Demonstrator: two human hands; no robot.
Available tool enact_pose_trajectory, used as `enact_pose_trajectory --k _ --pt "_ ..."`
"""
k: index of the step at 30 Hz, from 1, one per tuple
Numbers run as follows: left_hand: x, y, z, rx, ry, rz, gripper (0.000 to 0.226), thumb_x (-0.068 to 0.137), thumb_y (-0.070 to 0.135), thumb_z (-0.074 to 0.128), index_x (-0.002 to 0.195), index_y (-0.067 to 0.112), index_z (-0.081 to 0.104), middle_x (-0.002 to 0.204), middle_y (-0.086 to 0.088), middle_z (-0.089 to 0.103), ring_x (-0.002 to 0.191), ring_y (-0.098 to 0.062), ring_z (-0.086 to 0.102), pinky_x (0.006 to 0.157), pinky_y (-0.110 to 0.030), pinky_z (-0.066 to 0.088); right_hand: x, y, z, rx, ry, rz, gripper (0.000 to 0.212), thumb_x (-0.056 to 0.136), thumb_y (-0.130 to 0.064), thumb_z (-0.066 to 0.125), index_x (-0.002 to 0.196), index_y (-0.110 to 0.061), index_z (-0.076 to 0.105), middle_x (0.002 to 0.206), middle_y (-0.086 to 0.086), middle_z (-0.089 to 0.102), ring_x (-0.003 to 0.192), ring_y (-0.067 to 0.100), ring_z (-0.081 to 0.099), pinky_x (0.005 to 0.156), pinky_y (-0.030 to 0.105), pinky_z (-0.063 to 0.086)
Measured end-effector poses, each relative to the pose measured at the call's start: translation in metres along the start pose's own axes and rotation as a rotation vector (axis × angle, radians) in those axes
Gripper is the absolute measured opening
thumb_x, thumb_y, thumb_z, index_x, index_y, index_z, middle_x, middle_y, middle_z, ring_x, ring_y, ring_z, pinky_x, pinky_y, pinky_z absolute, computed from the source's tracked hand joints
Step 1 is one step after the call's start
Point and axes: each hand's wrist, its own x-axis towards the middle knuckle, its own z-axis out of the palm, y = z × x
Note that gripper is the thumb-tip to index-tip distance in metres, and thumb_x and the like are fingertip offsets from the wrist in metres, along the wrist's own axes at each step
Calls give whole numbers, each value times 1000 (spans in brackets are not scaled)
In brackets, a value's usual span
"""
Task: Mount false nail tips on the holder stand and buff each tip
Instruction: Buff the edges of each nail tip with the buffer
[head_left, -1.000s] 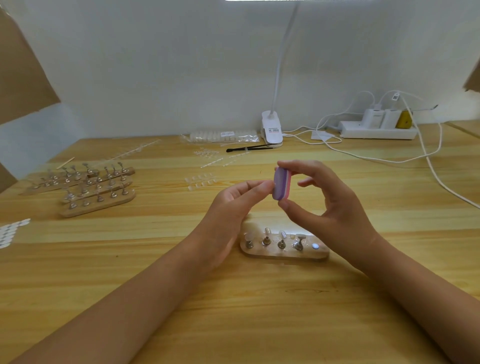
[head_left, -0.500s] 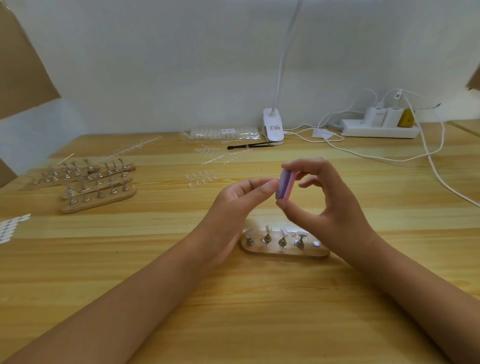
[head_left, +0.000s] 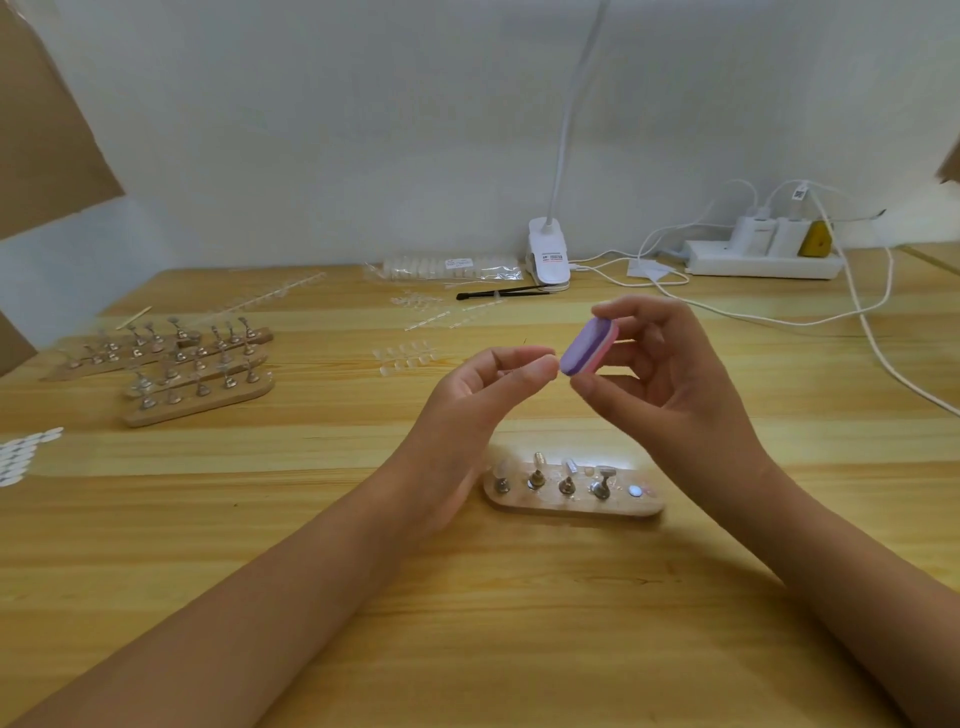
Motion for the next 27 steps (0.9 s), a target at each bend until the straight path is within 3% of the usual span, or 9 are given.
enact_pose_trajectory --k 3,8,14,21,27 --pt "1 -1 -1 -25 -6 6 34 79 37 70 108 21 72 116 1 73 121 -10 59 114 -34 32 -1 -1 1 64 -3 31 38 83 -12 68 117 -19 55 103 7 63 96 14 67 80 20 53" --pt "2 -1 -1 -49 4 13 35 77 36 70 108 19 72 114 0 73 122 -13 59 116 -34 31 -1 0 3 72 -11 39 31 85 -17 69 114 -19 58 97 0 68 92 15 68 80 22 53" --pt "0 -1 1 -46 -1 13 33 77 35 70 105 18 70 107 1 73 110 -7 63 103 -26 38 -3 1 8 101 -19 26 22 88 -15 65 108 -12 58 94 -3 70 89 16 69 78 23 54" --pt "1 -1 -1 -26 5 13 30 77 37 70 102 21 70 108 4 74 113 -5 63 105 -26 36 -4 -2 6 79 33 37 35 86 -7 67 117 -18 58 100 -9 69 92 9 70 78 15 53" --pt "2 -2 -1 -31 34 19 28 75 36 71 99 22 70 103 7 74 109 -3 64 95 -20 39 -4 -4 7 72 58 40 27 83 -13 67 110 -16 63 101 -3 73 94 15 72 83 21 55"
